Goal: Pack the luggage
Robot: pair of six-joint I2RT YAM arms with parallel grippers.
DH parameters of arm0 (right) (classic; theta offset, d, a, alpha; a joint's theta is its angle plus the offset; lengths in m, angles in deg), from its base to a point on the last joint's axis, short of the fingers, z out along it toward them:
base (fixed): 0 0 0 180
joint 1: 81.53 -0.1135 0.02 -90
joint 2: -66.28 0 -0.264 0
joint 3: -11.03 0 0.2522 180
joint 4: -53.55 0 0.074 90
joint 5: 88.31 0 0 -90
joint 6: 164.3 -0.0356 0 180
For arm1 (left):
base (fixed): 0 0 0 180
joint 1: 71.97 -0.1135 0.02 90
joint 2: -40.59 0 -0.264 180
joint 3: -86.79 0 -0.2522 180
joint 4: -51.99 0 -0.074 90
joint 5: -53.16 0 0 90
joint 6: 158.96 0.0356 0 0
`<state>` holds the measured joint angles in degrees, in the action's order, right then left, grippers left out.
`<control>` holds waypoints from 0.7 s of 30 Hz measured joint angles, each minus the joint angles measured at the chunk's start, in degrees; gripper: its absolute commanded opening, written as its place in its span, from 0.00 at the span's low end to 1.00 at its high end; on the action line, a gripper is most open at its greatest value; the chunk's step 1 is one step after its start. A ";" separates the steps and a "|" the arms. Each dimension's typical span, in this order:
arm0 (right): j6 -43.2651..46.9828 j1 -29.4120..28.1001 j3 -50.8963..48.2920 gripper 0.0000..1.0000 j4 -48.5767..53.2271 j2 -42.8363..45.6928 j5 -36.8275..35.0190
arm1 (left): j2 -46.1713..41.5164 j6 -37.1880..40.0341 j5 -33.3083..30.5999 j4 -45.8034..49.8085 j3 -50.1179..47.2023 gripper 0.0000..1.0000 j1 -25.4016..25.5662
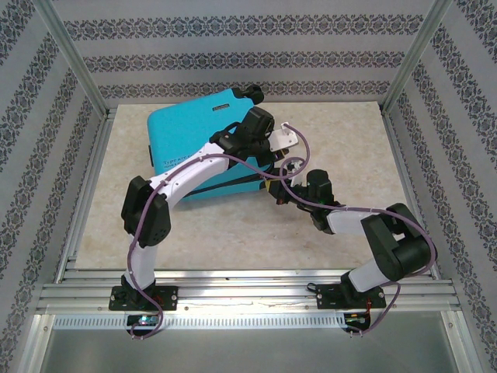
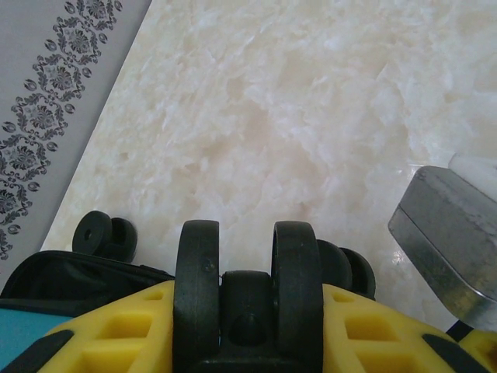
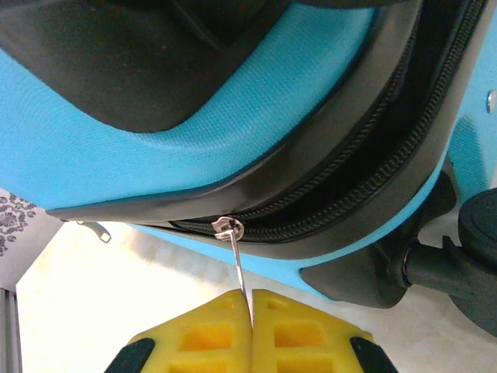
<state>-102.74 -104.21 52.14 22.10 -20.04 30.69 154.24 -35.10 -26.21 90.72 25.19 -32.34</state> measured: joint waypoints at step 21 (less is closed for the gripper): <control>1.97 -12.85 -1.46 0.00 9.05 6.01 -27.54 | 0.52 3.41 10.86 2.14 -0.35 0.00 -1.11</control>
<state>-100.78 -117.06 50.68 31.15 -14.03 3.15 154.76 -31.69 -15.34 92.86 24.84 -33.45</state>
